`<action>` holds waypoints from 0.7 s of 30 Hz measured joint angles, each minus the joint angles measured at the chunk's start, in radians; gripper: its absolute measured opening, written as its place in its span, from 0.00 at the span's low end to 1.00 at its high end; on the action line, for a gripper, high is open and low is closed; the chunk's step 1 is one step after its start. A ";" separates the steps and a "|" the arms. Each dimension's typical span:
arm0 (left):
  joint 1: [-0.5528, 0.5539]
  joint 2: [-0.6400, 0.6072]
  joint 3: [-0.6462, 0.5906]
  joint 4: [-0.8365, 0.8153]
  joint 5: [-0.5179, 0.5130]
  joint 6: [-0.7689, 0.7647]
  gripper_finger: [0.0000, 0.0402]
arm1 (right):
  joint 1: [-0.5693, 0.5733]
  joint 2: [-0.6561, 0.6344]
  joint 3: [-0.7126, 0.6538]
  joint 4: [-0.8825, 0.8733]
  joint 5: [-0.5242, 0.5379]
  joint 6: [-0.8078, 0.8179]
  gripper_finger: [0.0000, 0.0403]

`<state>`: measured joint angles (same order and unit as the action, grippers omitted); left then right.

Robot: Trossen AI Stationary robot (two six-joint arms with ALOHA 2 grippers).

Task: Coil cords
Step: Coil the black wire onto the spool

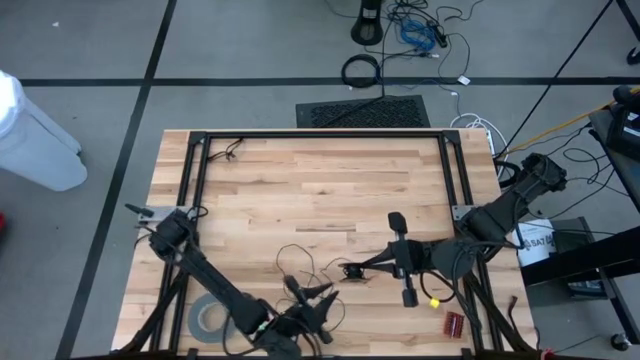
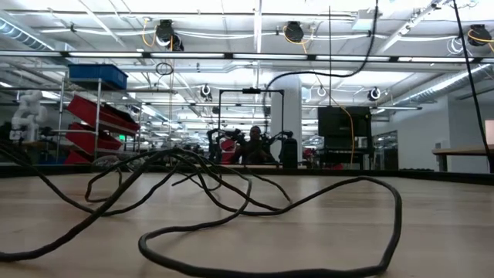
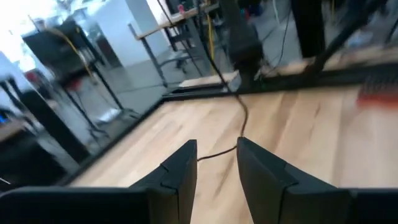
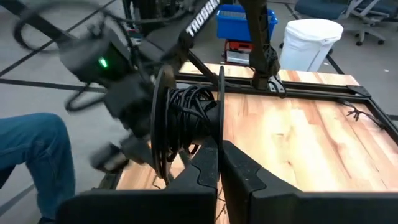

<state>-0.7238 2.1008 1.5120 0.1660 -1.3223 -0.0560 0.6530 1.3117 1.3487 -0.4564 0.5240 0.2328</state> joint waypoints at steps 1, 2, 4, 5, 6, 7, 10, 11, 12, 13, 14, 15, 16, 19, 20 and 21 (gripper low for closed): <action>0.009 0.008 0.000 -0.008 0.009 0.032 0.30 | 0.005 0.000 0.000 0.000 -0.001 0.000 0.00; 0.022 0.013 0.000 -0.024 0.033 0.047 0.30 | 0.010 0.000 0.000 0.000 -0.004 -0.001 0.00; 0.055 0.015 0.000 -0.068 0.120 0.047 0.30 | 0.018 0.000 0.000 0.001 -0.008 -0.006 0.00; 0.075 0.013 0.000 -0.095 0.164 0.030 0.30 | 0.023 0.000 0.000 0.002 -0.008 -0.008 0.00; 0.094 0.013 0.000 -0.124 0.215 0.005 0.31 | 0.028 0.000 0.000 0.003 -0.007 -0.009 0.00; 0.112 0.013 0.000 -0.156 0.265 -0.023 0.32 | 0.031 0.000 0.000 0.004 -0.007 -0.009 0.00; 0.147 0.010 0.000 -0.222 0.337 -0.089 0.37 | 0.037 0.000 0.000 0.003 -0.006 -0.009 0.00; 0.152 0.006 0.000 -0.237 0.340 -0.093 0.39 | 0.040 -0.002 0.000 0.003 -0.006 -0.009 0.00; 0.155 0.002 0.000 -0.250 0.340 -0.089 0.42 | 0.043 -0.004 0.000 0.002 -0.006 -0.009 0.00; 0.156 0.000 0.000 -0.259 0.339 -0.083 0.44 | 0.043 -0.007 0.000 0.001 -0.006 -0.010 0.00; 0.156 0.000 0.000 -0.267 0.329 -0.067 0.46 | 0.044 -0.009 0.000 -0.001 -0.007 -0.011 0.00; 0.156 0.000 0.000 -0.273 0.311 -0.057 0.48 | 0.045 -0.011 0.000 -0.004 -0.006 -0.013 0.00; 0.155 0.000 0.000 -0.278 0.299 -0.039 0.49 | 0.047 -0.015 0.000 -0.009 -0.006 -0.016 0.00; 0.164 -0.001 0.000 -0.287 0.303 -0.014 0.51 | 0.049 -0.020 0.000 -0.011 -0.005 -0.034 0.00; 0.172 -0.001 0.000 -0.292 0.315 -0.016 0.51 | 0.049 -0.024 0.000 -0.011 -0.004 -0.037 0.00; 0.181 -0.001 0.000 -0.293 0.329 -0.016 0.51 | 0.049 -0.026 0.000 -0.011 -0.004 -0.039 0.00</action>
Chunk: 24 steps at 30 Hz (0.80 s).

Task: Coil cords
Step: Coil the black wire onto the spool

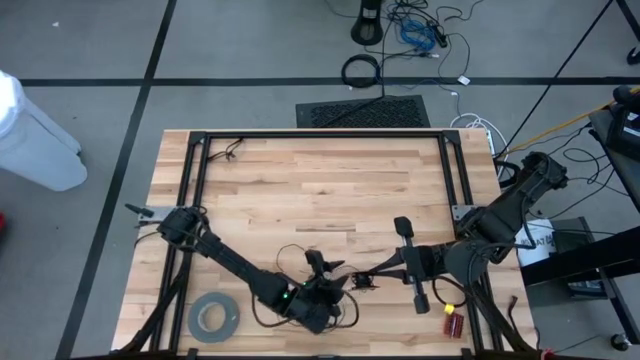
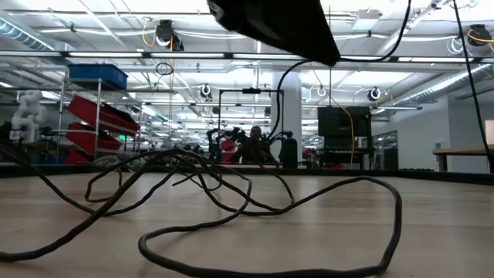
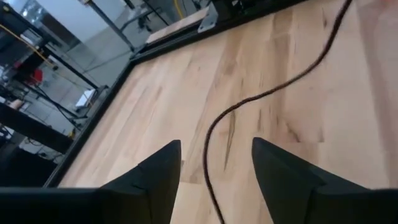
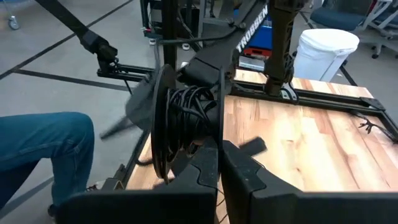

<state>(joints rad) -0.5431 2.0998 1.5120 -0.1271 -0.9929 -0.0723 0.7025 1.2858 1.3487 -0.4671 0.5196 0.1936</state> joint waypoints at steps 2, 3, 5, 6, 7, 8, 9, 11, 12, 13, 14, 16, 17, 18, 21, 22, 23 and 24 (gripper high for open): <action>0.012 0.000 0.000 -0.002 0.015 0.001 0.50 | 0.000 -0.002 0.000 0.000 0.000 0.000 0.00; 0.017 0.000 0.000 -0.002 0.020 0.001 0.49 | 0.000 -0.002 0.000 0.000 0.001 0.000 0.00; 0.022 0.000 0.000 -0.005 0.026 0.002 0.46 | 0.000 -0.002 0.000 -0.002 0.000 0.000 0.00; 0.023 0.000 0.000 -0.012 0.030 0.004 0.44 | 0.000 -0.003 0.000 -0.006 0.000 0.000 0.00; 0.024 0.000 0.000 -0.020 0.040 0.006 0.42 | 0.000 -0.003 0.000 -0.008 0.000 0.000 0.00; 0.026 0.000 0.000 -0.029 0.046 0.007 0.39 | 0.000 -0.003 0.000 -0.008 0.000 0.000 0.00; 0.027 0.000 0.000 -0.039 0.047 0.005 0.37 | 0.000 -0.004 0.000 -0.010 0.000 0.000 0.00; 0.028 0.000 0.000 -0.046 0.047 0.003 0.32 | 0.000 -0.006 0.000 -0.014 -0.001 0.000 0.00; 0.026 0.000 0.000 -0.044 0.047 0.003 0.30 | 0.000 -0.007 0.000 -0.014 -0.001 0.000 0.00; 0.022 -0.001 0.000 -0.041 0.046 0.002 0.28 | 0.000 -0.008 0.000 -0.015 -0.001 0.000 0.00; 0.017 -0.002 0.000 -0.040 0.046 0.002 0.26 | 0.000 -0.008 0.000 -0.016 -0.001 0.000 0.00; 0.011 -0.003 0.000 -0.040 0.046 -0.001 0.21 | 0.000 -0.008 0.000 -0.017 -0.001 0.000 0.00; 0.008 -0.003 0.000 -0.040 0.046 0.000 0.18 | 0.000 -0.008 0.000 -0.017 -0.001 0.000 0.00; 0.009 -0.003 0.000 -0.040 0.045 -0.001 0.15 | 0.000 -0.008 0.000 -0.017 -0.001 0.000 0.00; 0.012 -0.003 0.000 -0.041 0.040 -0.001 0.06 | 0.000 -0.008 0.000 -0.018 -0.001 -0.004 0.00; 0.012 -0.003 0.000 -0.041 0.038 -0.002 0.03 | 0.000 -0.008 0.000 -0.018 -0.001 -0.004 0.00; 0.011 -0.003 0.000 -0.040 0.037 -0.006 0.02 | 0.000 -0.009 0.000 -0.018 -0.001 -0.004 0.00; 0.008 -0.003 0.000 -0.040 0.034 -0.013 0.02 | 0.000 -0.009 0.000 -0.018 0.000 -0.004 0.00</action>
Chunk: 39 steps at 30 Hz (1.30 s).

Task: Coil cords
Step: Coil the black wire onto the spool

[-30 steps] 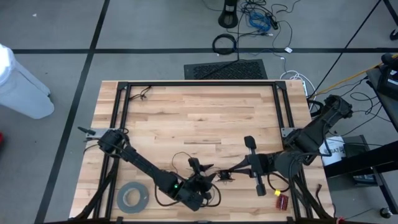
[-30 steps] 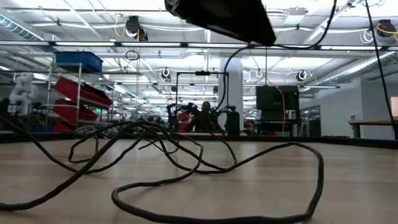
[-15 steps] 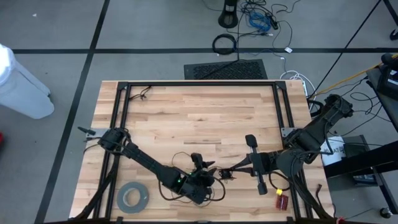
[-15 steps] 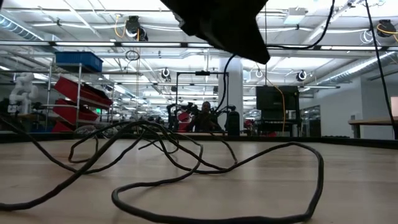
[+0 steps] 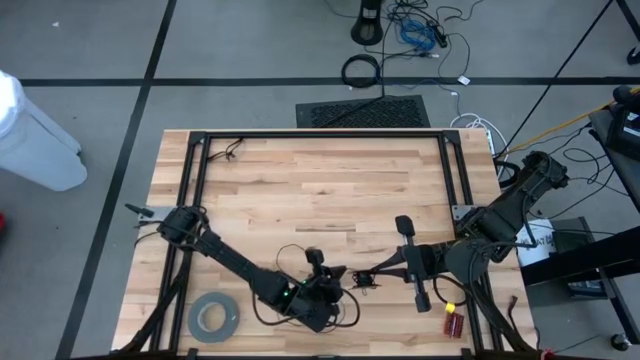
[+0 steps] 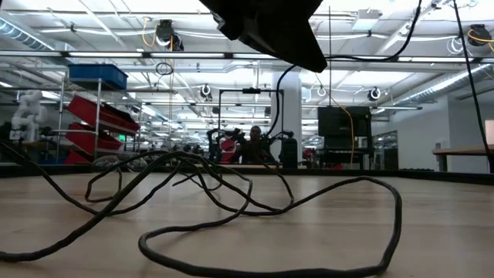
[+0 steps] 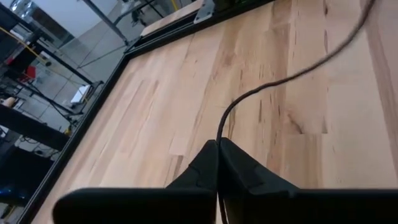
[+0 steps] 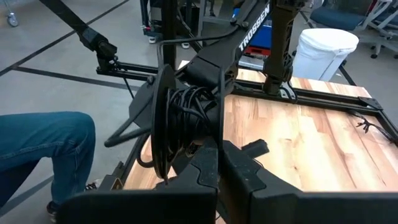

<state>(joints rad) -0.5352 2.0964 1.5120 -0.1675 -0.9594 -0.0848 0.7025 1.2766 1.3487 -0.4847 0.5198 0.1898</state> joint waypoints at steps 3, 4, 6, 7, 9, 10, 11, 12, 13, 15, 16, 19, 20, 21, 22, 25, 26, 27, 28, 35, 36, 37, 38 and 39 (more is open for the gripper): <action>-0.014 0.000 0.000 -0.013 -0.023 -0.007 0.02 | 0.000 0.000 0.000 -0.011 0.006 0.004 0.00; -0.020 -0.001 0.000 -0.025 -0.031 -0.014 0.02 | 0.000 0.000 0.000 -0.016 0.006 0.007 0.00; -0.035 -0.010 0.000 -0.073 -0.049 -0.045 0.01 | 0.000 0.000 0.000 -0.027 0.006 0.019 0.00; -0.041 -0.019 -0.001 -0.105 -0.054 -0.077 0.01 | 0.000 0.000 0.000 -0.035 0.007 0.027 0.00; -0.056 -0.054 -0.001 -0.186 -0.060 -0.155 0.01 | 0.000 0.000 0.000 -0.046 0.006 0.035 0.00; -0.063 -0.073 0.000 -0.234 -0.065 -0.200 0.01 | 0.000 0.000 0.000 -0.049 0.006 0.036 0.00; -0.069 -0.092 0.000 -0.281 -0.070 -0.242 0.01 | 0.000 0.000 0.000 -0.049 0.005 0.037 0.00; -0.078 -0.111 0.000 -0.337 -0.077 -0.283 0.01 | 0.000 0.000 0.000 -0.049 0.005 0.038 0.00; -0.085 -0.130 0.000 -0.397 -0.087 -0.326 0.01 | 0.000 0.000 0.000 -0.050 0.003 0.043 0.00; -0.097 -0.169 0.000 -0.499 -0.098 -0.409 0.01 | 0.000 0.000 0.000 -0.051 0.001 0.053 0.00; -0.103 -0.189 0.000 -0.557 -0.103 -0.451 0.01 | 0.000 0.000 0.000 -0.055 0.001 0.057 0.00; -0.114 -0.239 0.000 -0.707 -0.116 -0.575 0.01 | 0.000 0.002 0.000 -0.066 -0.002 0.079 0.00; -0.117 -0.254 0.000 -0.750 -0.117 -0.609 0.01 | 0.000 0.002 0.000 -0.072 -0.002 0.089 0.00; -0.123 -0.268 0.000 -0.786 -0.118 -0.640 0.01 | 0.000 0.002 0.000 -0.077 -0.002 0.098 0.00; -0.127 -0.283 0.000 -0.821 -0.119 -0.667 0.01 | 0.000 0.006 0.000 -0.081 -0.001 0.105 0.00; -0.138 -0.320 0.000 -0.913 -0.124 -0.730 0.01 | 0.000 0.018 0.000 -0.089 -0.002 0.116 0.00; -0.142 -0.331 0.000 -0.944 -0.125 -0.750 0.01 | 0.000 0.024 0.000 -0.091 -0.001 0.120 0.00; -0.144 -0.341 0.000 -0.972 -0.127 -0.769 0.01 | 0.000 0.030 0.000 -0.095 -0.001 0.122 0.00; -0.144 -0.353 0.000 -0.996 -0.131 -0.785 0.01 | 0.000 0.036 0.000 -0.097 -0.001 0.124 0.00; -0.138 -0.445 0.000 -1.036 -0.112 -0.947 0.01 | -0.010 0.099 0.000 -0.105 0.008 0.143 0.00; -0.135 -0.463 0.000 -1.042 -0.105 -0.986 0.01 | -0.014 0.110 0.000 -0.113 0.012 0.151 0.00; -0.134 -0.480 0.000 -1.045 -0.102 -1.005 0.01 | -0.018 0.121 0.000 -0.125 0.023 0.164 0.00; -0.133 -0.495 0.000 -1.045 -0.102 -1.008 0.01 | -0.023 0.132 0.000 -0.136 0.043 0.179 0.00; -0.135 -0.506 0.000 -1.041 -0.102 -1.008 0.01 | -0.030 0.143 0.000 -0.147 0.069 0.193 0.00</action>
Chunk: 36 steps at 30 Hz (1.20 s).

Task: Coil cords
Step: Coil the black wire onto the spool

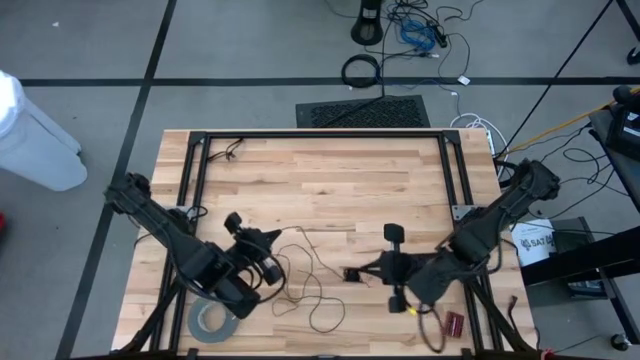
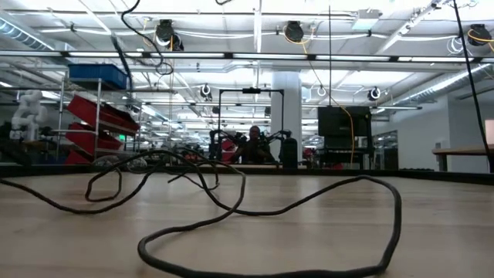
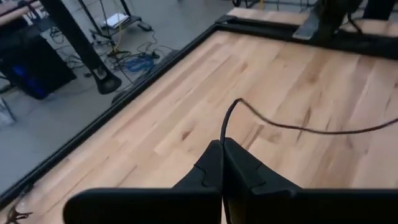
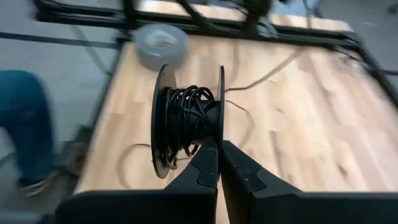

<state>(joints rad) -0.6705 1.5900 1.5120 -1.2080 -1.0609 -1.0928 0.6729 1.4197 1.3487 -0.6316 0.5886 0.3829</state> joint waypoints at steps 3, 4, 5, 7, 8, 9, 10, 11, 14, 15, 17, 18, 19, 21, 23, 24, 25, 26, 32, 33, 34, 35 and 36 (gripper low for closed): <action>-0.013 -0.034 0.000 0.035 0.005 0.008 0.01 | -0.017 0.037 0.000 -0.025 0.037 0.024 0.00; -0.017 -0.046 0.000 0.048 0.003 0.023 0.01 | -0.026 0.051 0.000 -0.025 0.041 0.025 0.00; -0.021 -0.057 0.000 0.068 -0.001 0.041 0.01 | -0.036 0.064 0.000 -0.025 0.042 0.025 0.00; -0.027 -0.069 0.000 0.121 -0.013 0.094 0.01 | -0.059 0.090 0.000 -0.024 0.041 0.034 0.00; -0.030 -0.074 0.000 0.147 -0.022 0.121 0.01 | -0.071 0.103 0.000 -0.024 0.042 0.042 0.00; -0.032 -0.080 0.000 0.173 -0.032 0.151 0.01 | -0.084 0.119 0.000 -0.023 0.041 0.047 0.00; -0.032 -0.086 0.000 0.203 -0.040 0.182 0.01 | -0.095 0.134 0.000 -0.023 0.042 0.051 0.00; -0.032 -0.093 0.000 0.238 -0.047 0.211 0.01 | -0.106 0.149 0.000 -0.023 0.042 0.055 0.00; -0.033 -0.102 0.000 0.373 -0.051 0.329 0.01 | -0.140 0.189 0.000 -0.020 0.043 0.076 0.00; -0.034 -0.102 0.000 0.427 -0.051 0.378 0.01 | -0.151 0.202 0.000 -0.014 0.043 0.081 0.00; -0.037 -0.100 0.000 0.535 -0.051 0.478 0.01 | -0.173 0.231 0.000 0.009 0.043 0.089 0.00; -0.038 -0.100 0.000 0.596 -0.051 0.526 0.01 | -0.183 0.243 0.000 0.020 0.043 0.094 0.00; -0.039 -0.097 0.000 0.650 -0.049 0.570 0.01 | -0.193 0.253 0.000 0.032 0.043 0.100 0.00; -0.045 -0.090 0.000 0.741 -0.045 0.645 0.01 | -0.208 0.266 0.000 0.057 0.045 0.104 0.00; -0.053 -0.076 0.000 0.810 -0.040 0.700 0.01 | -0.216 0.268 0.000 0.063 0.045 0.108 0.00; -0.056 -0.067 0.000 0.839 -0.039 0.718 0.01 | -0.217 0.267 0.000 0.074 0.046 0.113 0.00; -0.060 -0.060 0.000 0.862 -0.039 0.732 0.01 | -0.217 0.264 0.000 0.089 0.046 0.113 0.00; -0.063 -0.051 0.000 0.879 -0.039 0.738 0.01 | -0.217 0.261 0.000 0.100 0.045 0.108 0.00; -0.068 0.026 0.000 0.933 -0.038 0.728 0.01 | -0.213 0.240 0.000 0.186 0.043 0.068 0.00; -0.070 0.039 0.000 0.952 -0.037 0.725 0.01 | -0.213 0.237 0.000 0.190 0.042 0.064 0.00; -0.072 0.053 0.000 0.973 -0.037 0.724 0.01 | -0.213 0.231 0.000 0.193 0.042 0.060 0.00; -0.075 0.065 0.000 0.994 -0.034 0.725 0.01 | -0.213 0.225 0.000 0.201 0.042 0.059 0.00; -0.079 0.078 0.000 1.016 -0.029 0.727 0.01 | -0.213 0.217 0.000 0.207 0.043 0.057 0.00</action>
<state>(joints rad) -0.7493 1.6684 1.5124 -0.1917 -1.0900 -0.3659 0.4599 1.6371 1.3487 -0.4246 0.6314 0.4398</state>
